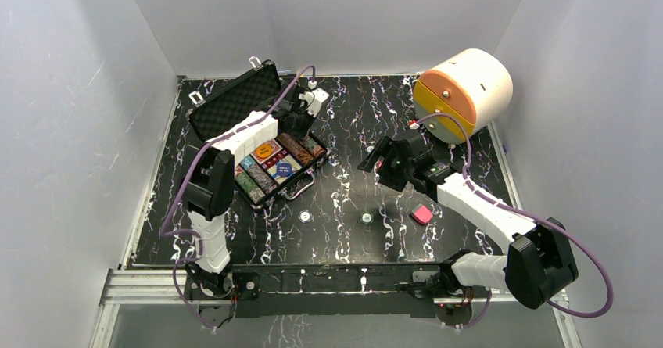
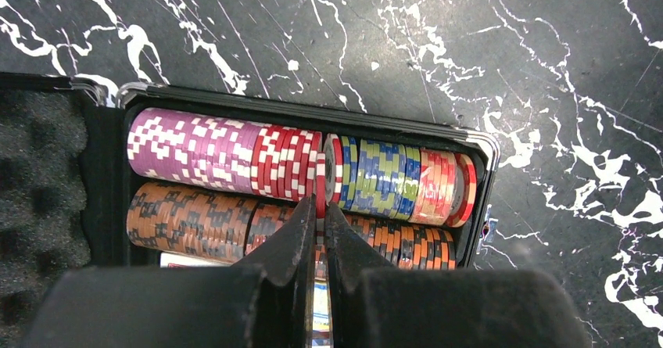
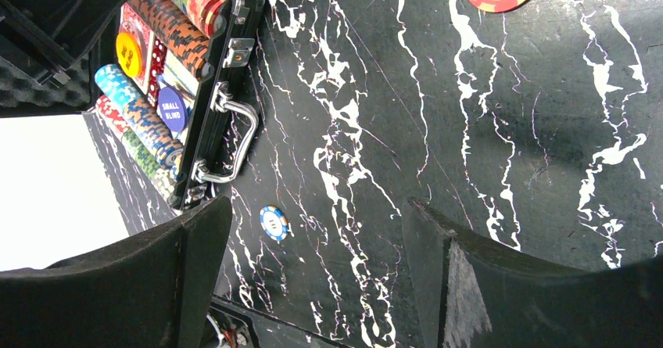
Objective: Pack up texas hold em set
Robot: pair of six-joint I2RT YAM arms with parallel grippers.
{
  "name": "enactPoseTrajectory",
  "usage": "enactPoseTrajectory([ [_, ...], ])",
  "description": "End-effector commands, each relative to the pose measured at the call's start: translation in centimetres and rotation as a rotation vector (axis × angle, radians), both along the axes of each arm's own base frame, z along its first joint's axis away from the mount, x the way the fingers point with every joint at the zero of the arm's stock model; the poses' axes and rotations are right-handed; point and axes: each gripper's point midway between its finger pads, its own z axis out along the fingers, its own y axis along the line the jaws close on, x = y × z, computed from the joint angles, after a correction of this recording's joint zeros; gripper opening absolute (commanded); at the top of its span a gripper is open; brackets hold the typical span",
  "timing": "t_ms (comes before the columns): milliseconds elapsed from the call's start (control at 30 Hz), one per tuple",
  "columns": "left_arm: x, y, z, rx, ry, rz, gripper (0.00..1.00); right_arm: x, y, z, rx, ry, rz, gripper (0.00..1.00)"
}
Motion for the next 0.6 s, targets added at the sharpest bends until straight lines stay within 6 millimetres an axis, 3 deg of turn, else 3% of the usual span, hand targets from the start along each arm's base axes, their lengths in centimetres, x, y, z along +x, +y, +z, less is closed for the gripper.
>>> enactPoseTrajectory([
  [0, 0.0, -0.1, 0.6, 0.001, 0.008, -0.013, 0.0, 1.0, 0.4, 2.5, 0.032, -0.067, -0.005, 0.87],
  [233, 0.3, 0.1, -0.7, 0.021, 0.029, 0.002, 0.01, 1.0, 0.4, 2.5, 0.032, -0.068, -0.007, 0.87],
  [433, 0.5, 0.1, -0.7, 0.027, 0.035, 0.022, 0.2, 1.1, 0.4, 2.6, 0.029, -0.071, -0.006, 0.87],
  [567, 0.8, 0.0, 0.4, 0.014, 0.016, 0.026, 0.2, 1.1, 0.5, 2.6, 0.031, -0.071, -0.004, 0.87],
])
